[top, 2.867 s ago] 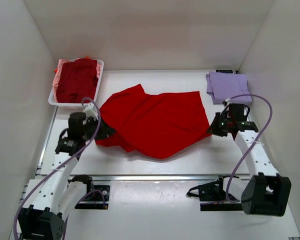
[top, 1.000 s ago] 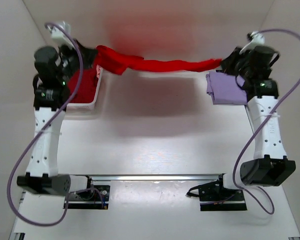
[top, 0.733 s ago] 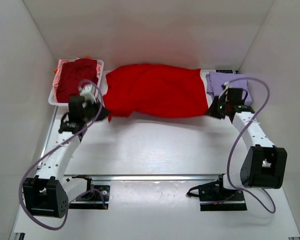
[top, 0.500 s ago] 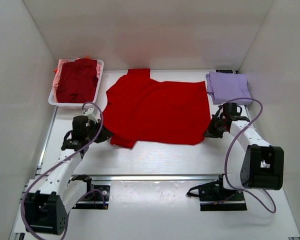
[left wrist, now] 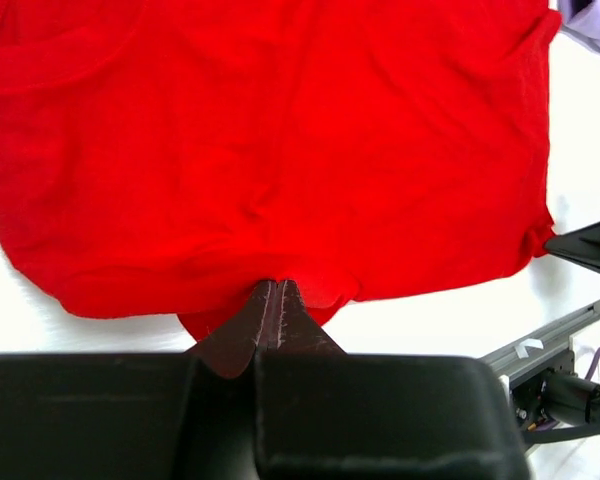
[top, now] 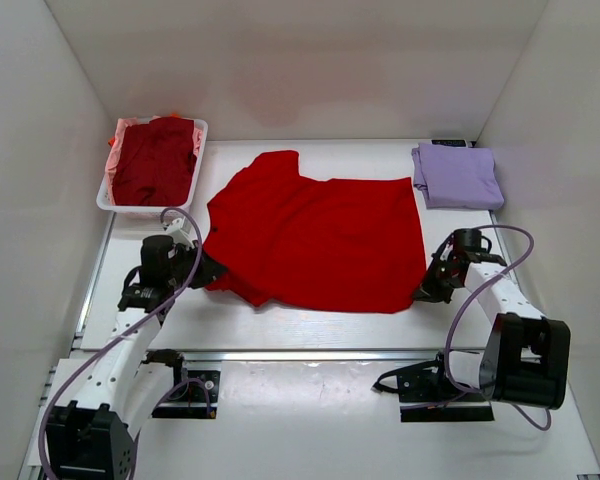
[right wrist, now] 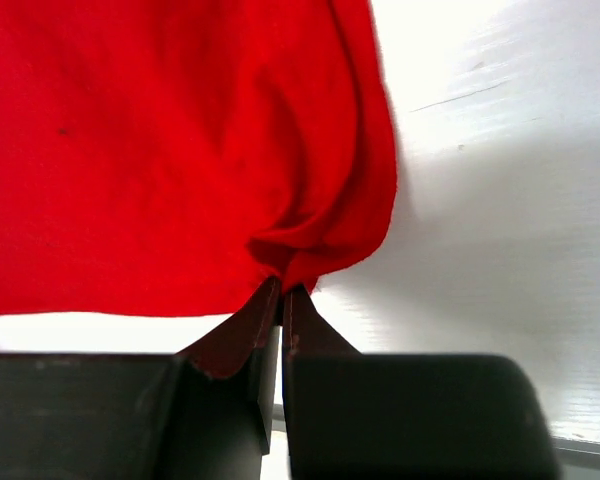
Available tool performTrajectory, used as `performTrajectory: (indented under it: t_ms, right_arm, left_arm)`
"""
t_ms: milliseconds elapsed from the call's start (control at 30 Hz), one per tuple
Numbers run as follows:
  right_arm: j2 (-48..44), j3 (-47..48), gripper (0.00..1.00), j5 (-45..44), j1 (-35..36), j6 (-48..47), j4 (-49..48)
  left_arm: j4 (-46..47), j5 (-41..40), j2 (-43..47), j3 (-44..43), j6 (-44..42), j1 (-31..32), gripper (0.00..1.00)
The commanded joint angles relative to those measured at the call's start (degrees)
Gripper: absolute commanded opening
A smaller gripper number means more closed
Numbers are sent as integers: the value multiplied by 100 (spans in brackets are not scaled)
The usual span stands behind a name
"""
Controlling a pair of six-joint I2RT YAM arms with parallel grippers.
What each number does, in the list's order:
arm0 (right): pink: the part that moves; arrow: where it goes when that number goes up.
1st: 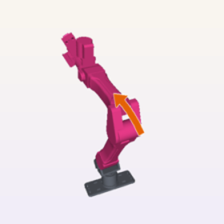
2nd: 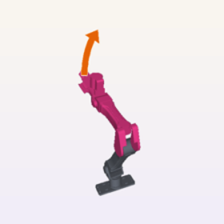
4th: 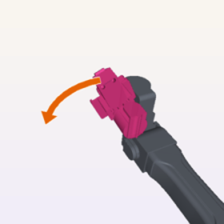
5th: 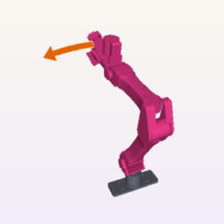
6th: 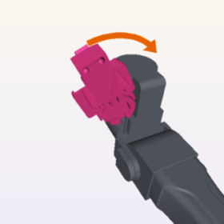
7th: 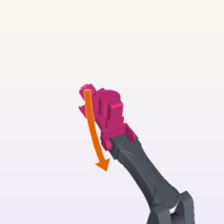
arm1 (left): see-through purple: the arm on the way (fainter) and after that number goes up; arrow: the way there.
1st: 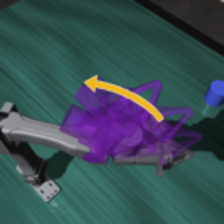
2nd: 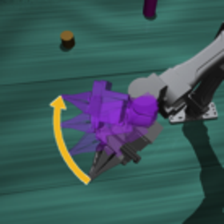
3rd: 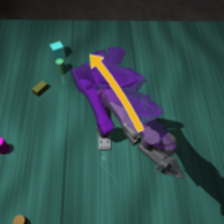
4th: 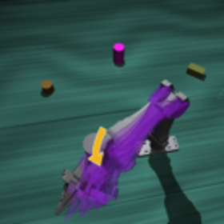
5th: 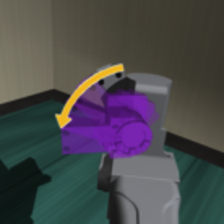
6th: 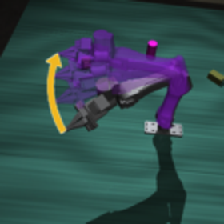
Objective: Fold and stack the t-shirts
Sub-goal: Fold the flattened tshirt in 1/3 of the way
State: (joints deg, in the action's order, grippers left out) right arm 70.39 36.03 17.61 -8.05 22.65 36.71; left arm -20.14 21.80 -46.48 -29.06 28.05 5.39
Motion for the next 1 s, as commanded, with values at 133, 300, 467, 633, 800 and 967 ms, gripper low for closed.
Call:
performTrajectory:
  t_ms: [133,300,467,633,800,967]
  right_arm:
    - [-43,369,0,208,-477,-156,-14]
    - [413,975,1,453,-557,-139,29]
    - [1011,1441,0,691,-679,-147,-85]
    - [1705,1959,0,674,-671,-147,-155]
    - [2284,2356,1,683,-680,-104,-199]
    - [2698,2707,0,709,-663,-68,-331]
  left_arm:
    - [204,-19,-677,-424,-46,-126,0]
    - [362,-18,-1538,-1092,-37,-187,0]
    - [432,-53,-2233,-1628,-63,-231,0]
    - [502,-9,-3023,-2138,-72,-301,0]
    - [739,-18,-3682,-2587,-28,-301,0]
    - [907,0,-4438,-3017,42,-293,0]
